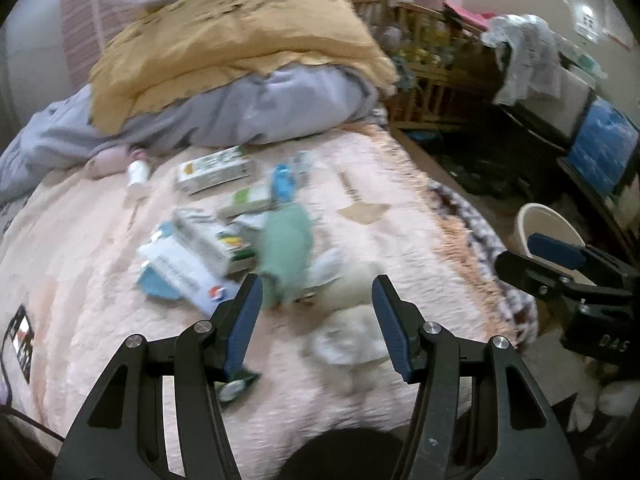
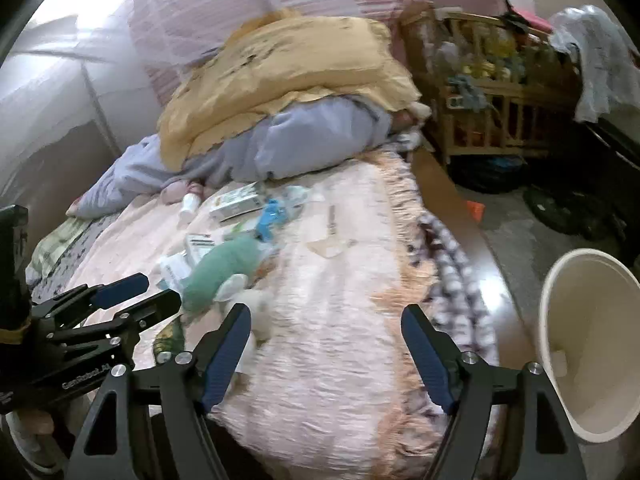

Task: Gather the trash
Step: 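Move both tools back over the bed toward the remaining trash, then grasp the green snack wrapper with the left tool while the right tool grasps the white plush bear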

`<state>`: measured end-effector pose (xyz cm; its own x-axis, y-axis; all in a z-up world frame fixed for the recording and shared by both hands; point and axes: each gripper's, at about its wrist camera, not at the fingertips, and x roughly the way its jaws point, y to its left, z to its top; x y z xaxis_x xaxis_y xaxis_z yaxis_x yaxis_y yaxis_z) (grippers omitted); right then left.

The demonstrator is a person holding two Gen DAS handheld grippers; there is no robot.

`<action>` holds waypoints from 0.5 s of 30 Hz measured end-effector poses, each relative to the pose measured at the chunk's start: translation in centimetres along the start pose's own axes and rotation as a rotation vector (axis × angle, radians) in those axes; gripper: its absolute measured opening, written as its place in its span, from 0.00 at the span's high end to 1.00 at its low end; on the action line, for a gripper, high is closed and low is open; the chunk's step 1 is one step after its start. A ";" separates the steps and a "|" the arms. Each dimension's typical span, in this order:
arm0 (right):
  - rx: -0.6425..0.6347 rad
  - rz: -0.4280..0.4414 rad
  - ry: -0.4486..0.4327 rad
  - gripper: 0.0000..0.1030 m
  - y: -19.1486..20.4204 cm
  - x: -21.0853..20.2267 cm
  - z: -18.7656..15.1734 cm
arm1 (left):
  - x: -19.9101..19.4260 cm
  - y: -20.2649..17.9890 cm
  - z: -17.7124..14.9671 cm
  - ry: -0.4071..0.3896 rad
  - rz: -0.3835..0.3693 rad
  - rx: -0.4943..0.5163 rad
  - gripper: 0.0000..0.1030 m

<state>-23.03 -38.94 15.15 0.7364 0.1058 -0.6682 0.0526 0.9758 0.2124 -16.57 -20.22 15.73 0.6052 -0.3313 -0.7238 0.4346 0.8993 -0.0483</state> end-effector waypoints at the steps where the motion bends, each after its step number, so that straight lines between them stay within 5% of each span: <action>1: -0.006 0.004 0.003 0.25 0.3 0.1 -0.1 | -0.1 0.7 -0.2 0.002 0.008 -0.013 0.46; 9: -0.082 0.030 0.051 0.20 3.7 2.0 -0.3 | -0.9 7.1 -2.9 0.025 0.072 -0.091 0.46; 15: -0.112 0.052 0.112 0.19 5.0 4.7 -0.8 | -0.6 10.2 -5.7 0.092 0.055 -0.159 0.46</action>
<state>-19.88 -33.39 12.50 0.6564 0.1713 -0.7347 -0.0635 0.9830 0.1724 -16.31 -9.17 11.72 0.5583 -0.2597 -0.7880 0.2877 0.9514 -0.1097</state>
